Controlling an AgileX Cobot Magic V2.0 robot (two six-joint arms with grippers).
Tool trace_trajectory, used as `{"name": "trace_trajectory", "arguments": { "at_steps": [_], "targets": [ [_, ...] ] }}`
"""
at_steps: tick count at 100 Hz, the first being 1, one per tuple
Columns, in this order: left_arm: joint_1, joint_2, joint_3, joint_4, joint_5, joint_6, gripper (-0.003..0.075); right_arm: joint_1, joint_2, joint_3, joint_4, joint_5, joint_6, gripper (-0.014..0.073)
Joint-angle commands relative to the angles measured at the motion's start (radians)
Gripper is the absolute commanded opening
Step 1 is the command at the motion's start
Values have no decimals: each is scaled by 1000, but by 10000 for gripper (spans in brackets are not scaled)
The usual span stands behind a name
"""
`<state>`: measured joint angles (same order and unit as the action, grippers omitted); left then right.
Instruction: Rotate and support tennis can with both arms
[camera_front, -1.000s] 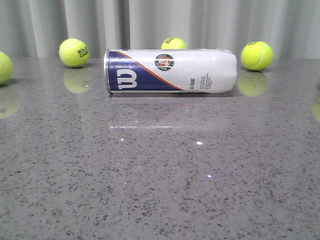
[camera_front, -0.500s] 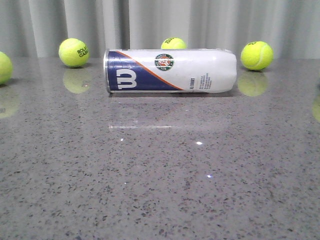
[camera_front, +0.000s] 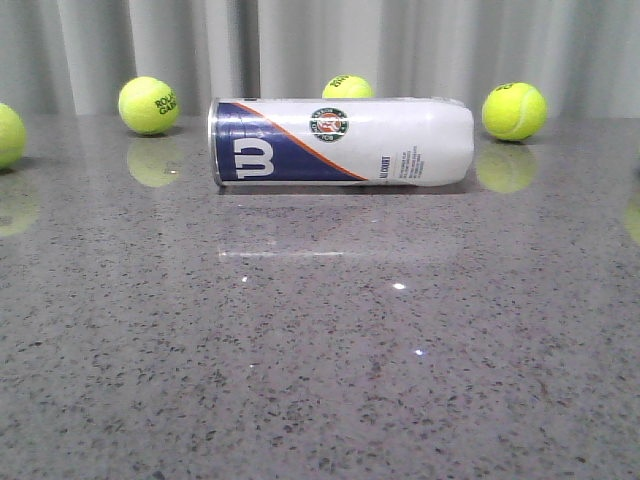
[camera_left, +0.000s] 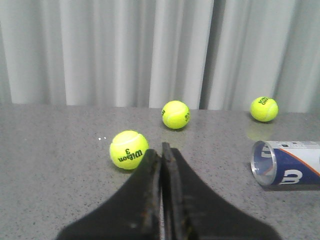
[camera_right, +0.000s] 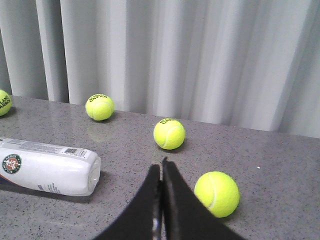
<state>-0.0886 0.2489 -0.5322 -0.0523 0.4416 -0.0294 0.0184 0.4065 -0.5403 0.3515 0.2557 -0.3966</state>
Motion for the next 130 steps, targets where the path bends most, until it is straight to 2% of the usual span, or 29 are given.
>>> {"name": "trace_trajectory", "arguments": {
  "at_steps": [1,14,23,60,67,74,86,93,98,111,130],
  "targets": [
    [1,119,-158,-28,79,-6,-21,-1,4,-22,15,-79,4,-70],
    [1,275,-324,-28,262,-6,-21,-1,4,-22,15,-79,4,-70],
    [1,371,-396,-28,328,-6,-21,-1,4,-22,15,-79,4,-70],
    [1,588,-432,-32,363,-6,-13,-1,4,-22,15,-79,4,-70],
    [1,605,-432,-37,370,5,44,-1,4,-22,15,-79,4,-70],
    [1,616,-432,-37,380,4,160,-1,4,-22,15,-79,4,-70],
    [1,628,-432,-37,403,4,465,-1,4,-22,15,-79,4,-70],
    [1,634,-432,-42,408,4,580,-1,4,-22,15,-79,4,-70],
    [1,640,-432,-59,413,4,609,-1,4,-22,15,-79,4,-70],
    [1,666,-432,-168,386,13,596,-1,5,-22,15,-79,4,-70],
    [1,753,-432,-474,343,236,596,-1,5,-22,15,-79,4,-70]
  ]
}}
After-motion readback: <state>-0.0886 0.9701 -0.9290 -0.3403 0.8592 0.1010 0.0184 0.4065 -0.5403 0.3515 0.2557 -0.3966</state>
